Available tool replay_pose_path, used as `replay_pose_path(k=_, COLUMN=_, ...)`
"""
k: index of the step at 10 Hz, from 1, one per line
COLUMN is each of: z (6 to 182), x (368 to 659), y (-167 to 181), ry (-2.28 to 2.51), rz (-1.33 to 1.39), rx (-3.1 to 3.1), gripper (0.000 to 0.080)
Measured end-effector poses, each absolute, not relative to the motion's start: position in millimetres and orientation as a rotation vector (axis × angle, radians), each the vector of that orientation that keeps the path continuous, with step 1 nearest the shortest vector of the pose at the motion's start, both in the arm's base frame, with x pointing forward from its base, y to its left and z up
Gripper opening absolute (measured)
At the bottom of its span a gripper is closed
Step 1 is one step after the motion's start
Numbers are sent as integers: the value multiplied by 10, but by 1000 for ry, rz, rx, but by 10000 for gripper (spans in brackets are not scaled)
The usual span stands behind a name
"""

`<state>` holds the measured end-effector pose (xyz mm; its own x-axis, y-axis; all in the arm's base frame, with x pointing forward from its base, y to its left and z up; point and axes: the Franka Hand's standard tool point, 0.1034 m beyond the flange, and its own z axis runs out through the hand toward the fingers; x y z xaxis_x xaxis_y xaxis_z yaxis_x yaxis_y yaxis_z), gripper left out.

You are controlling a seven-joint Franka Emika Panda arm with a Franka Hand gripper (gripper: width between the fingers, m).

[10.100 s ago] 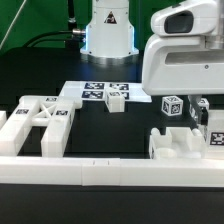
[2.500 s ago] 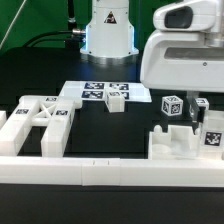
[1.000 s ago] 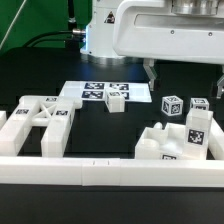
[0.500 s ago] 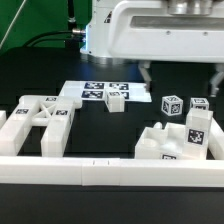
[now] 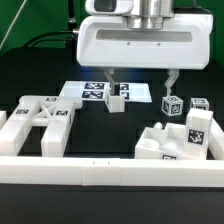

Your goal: Assemble chair

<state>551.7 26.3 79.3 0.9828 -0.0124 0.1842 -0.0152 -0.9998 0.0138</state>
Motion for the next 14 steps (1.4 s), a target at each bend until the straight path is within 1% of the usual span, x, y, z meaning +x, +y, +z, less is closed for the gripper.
replay_pose_path(k=2, z=773, x=5500, y=242, ry=-3, rz=304, rx=3108, gripper=649)
replay_pose_path(k=3, z=672, x=5330, y=173, ry=37, rz=338, rx=3091, gripper=649)
replay_pose_path(k=4, z=534, x=5065, y=128, ry=73, rz=307, rx=3083, gripper=649)
replay_pose_path(k=6, z=426, x=4877, y=-21, ry=150, rz=334, rx=3051, gripper=649)
replay_pose_path(k=7, z=325, x=4727, y=-61, ry=141, rz=290, rx=3053, gripper=649)
replay_pose_path(k=9, z=340, x=4770, y=3, ry=150, rz=212, rx=3076, gripper=649)
replay_pose_path(k=10, z=305, x=4722, y=41, ry=150, rz=95, rx=3098, gripper=649)
replay_pose_path(k=11, z=310, x=4723, y=84, ry=146, rz=-22, rx=3117, gripper=649)
replay_pose_path(k=12, z=312, x=4740, y=97, ry=146, rz=-78, rx=3124, gripper=649)
replay_pose_path(k=13, z=281, x=4617, y=75, ry=158, rz=-255, rx=3122, gripper=649)
replay_pose_path(k=14, z=275, x=4570, y=54, ry=167, rz=-370, rx=3109, gripper=649)
